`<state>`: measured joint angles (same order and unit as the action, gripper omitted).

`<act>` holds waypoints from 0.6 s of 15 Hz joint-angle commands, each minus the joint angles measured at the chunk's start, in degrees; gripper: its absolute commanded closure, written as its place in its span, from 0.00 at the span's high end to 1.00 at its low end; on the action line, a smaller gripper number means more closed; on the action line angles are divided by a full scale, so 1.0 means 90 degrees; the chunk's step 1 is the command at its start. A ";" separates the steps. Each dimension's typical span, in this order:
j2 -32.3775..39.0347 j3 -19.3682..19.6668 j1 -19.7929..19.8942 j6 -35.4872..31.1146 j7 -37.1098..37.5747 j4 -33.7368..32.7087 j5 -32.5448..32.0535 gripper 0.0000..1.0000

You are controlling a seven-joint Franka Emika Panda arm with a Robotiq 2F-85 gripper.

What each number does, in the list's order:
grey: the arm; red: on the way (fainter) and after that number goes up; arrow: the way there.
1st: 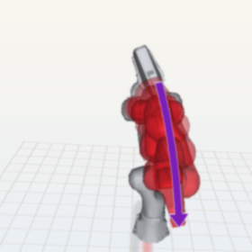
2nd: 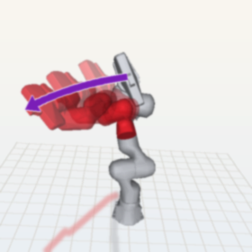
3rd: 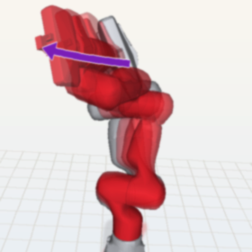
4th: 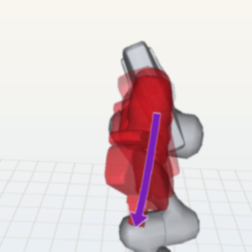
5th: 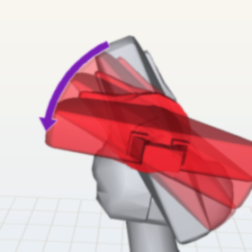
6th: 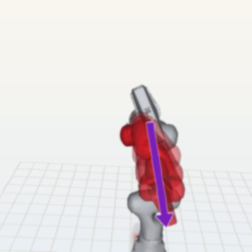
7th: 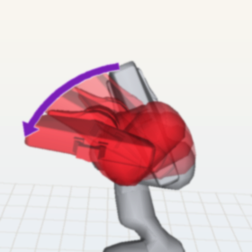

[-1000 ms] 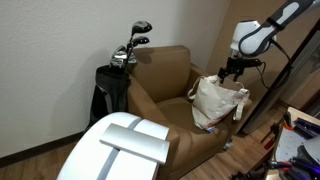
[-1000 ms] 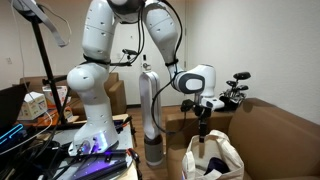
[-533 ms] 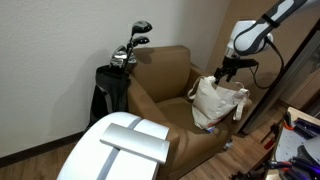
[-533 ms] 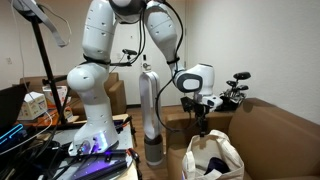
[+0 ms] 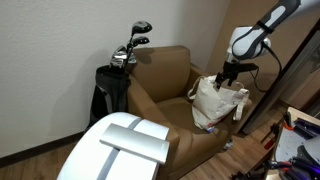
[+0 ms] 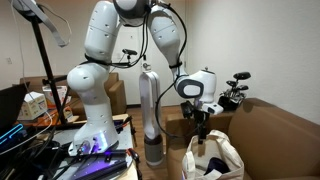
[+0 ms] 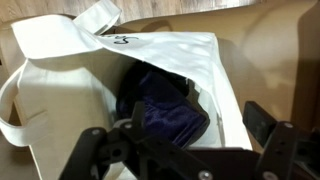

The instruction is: Move the bag to the left

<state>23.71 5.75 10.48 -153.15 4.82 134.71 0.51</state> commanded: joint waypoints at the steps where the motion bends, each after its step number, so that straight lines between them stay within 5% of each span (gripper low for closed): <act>1: 0.0305 -0.0156 0.0036 0.0068 -0.0449 -0.0228 0.0219 1.00; 4: 0.0606 -0.0093 -0.0057 0.0009 -0.0425 -0.0380 0.0072 1.00; 5: 0.0680 -0.0062 -0.0103 0.0022 -0.0372 -0.0429 0.0039 0.75; 9: 0.0819 -0.0076 -0.0190 0.0022 -0.0306 -0.0585 0.0034 0.53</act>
<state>30.00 4.75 9.79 -153.17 3.04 131.05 0.52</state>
